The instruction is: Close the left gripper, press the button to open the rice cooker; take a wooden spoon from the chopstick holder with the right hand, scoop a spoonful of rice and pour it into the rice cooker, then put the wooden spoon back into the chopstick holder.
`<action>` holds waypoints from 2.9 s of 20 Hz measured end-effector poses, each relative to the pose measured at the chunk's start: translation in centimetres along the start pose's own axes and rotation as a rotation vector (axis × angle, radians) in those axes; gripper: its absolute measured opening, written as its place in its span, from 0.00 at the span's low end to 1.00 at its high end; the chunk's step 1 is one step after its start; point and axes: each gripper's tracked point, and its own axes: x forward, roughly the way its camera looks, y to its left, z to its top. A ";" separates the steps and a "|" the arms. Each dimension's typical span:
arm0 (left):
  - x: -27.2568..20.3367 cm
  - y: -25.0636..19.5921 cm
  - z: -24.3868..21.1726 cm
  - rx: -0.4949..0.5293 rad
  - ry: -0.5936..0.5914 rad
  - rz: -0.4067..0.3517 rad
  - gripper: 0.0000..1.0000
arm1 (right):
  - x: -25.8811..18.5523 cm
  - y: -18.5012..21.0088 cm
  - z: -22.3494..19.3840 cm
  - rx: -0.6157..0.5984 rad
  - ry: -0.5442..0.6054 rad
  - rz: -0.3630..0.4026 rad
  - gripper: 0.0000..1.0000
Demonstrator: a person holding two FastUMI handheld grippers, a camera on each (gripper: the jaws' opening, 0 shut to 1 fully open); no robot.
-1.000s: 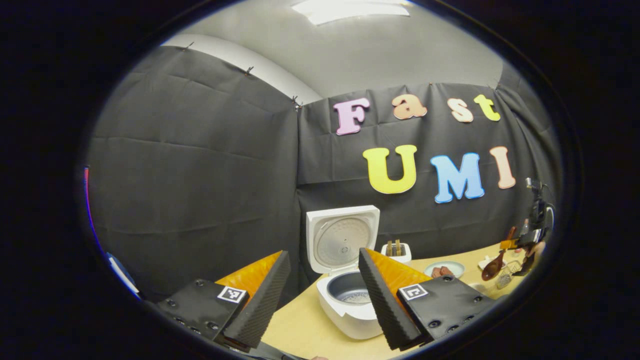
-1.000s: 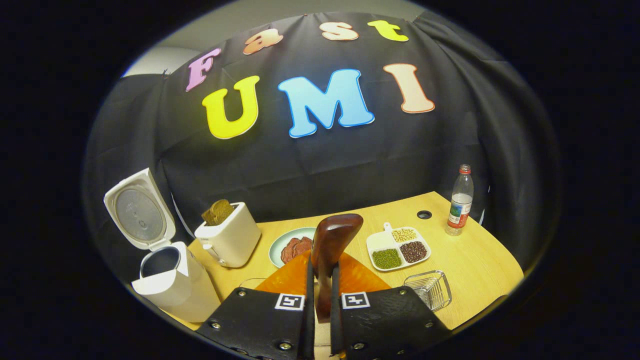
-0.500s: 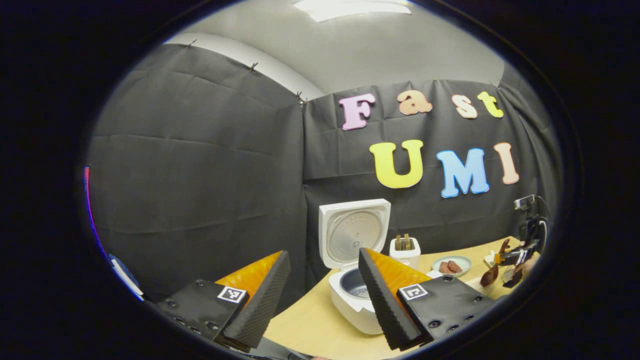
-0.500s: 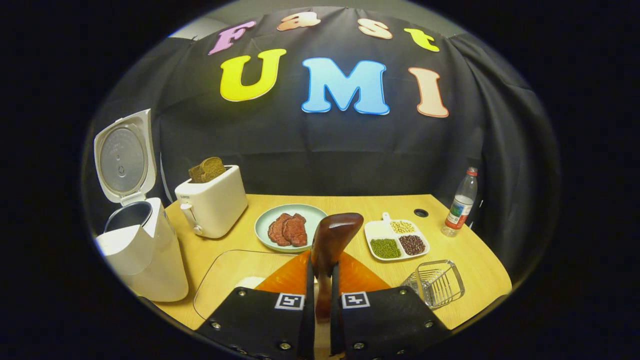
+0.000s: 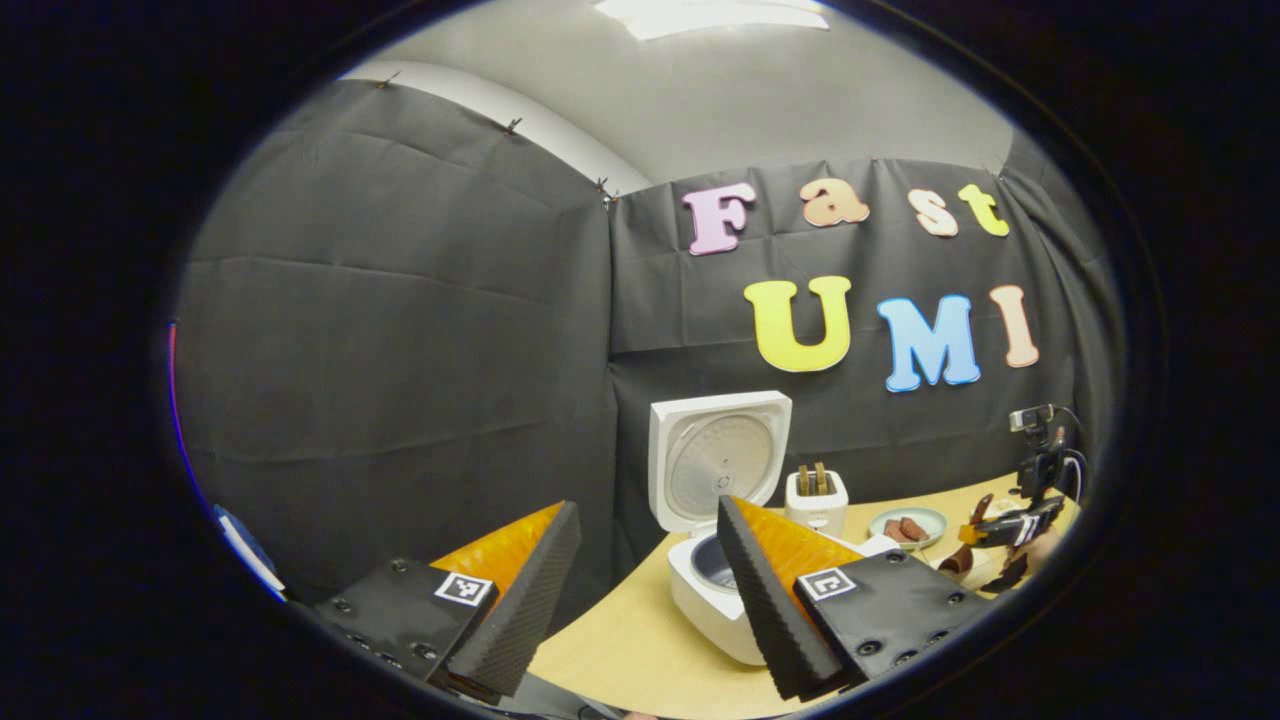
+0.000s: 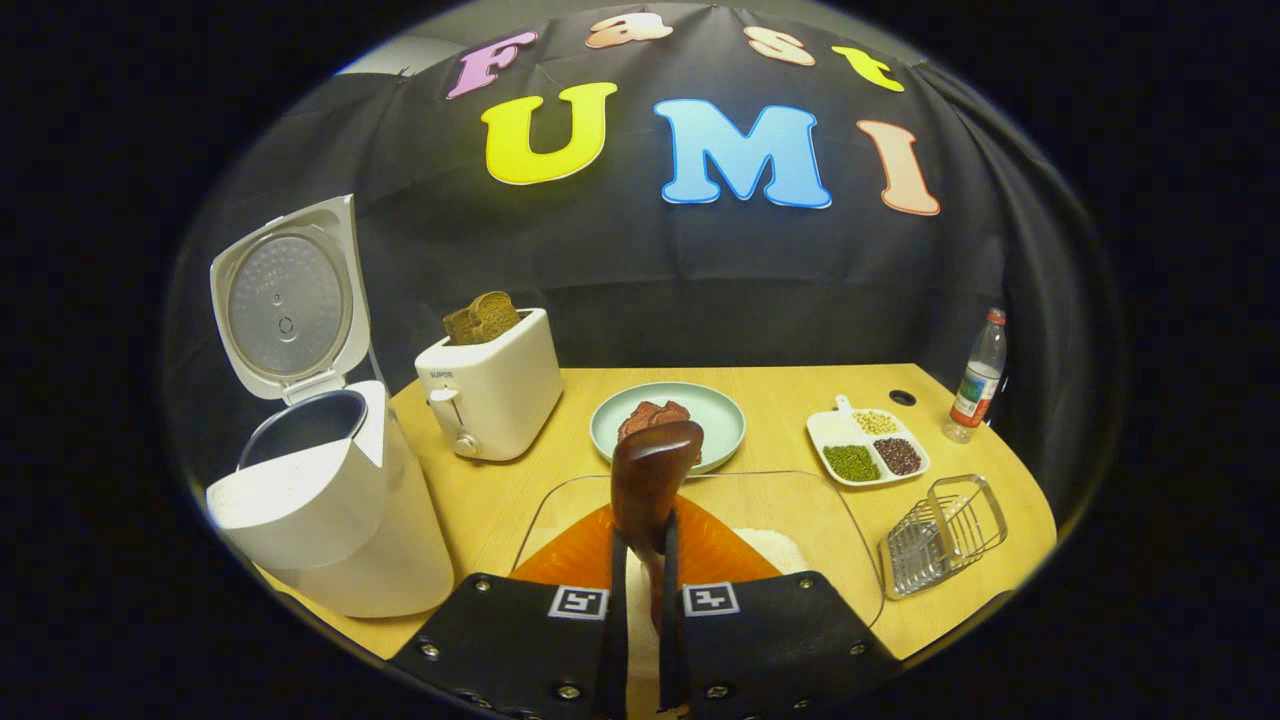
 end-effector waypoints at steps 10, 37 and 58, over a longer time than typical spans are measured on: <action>0.1 0.4 0.3 -0.016 -0.004 -0.001 0.92 | 0.3 -5.7 -0.6 0.625 0.082 0.023 0.13; 0.6 -1.6 2.1 -0.035 -0.070 -0.044 0.97 | -5.1 1.3 14.3 1.139 -0.056 0.463 0.12; -1.2 7.1 -1.3 -0.054 0.001 0.146 0.99 | -0.6 21.9 13.6 0.835 0.077 0.608 0.12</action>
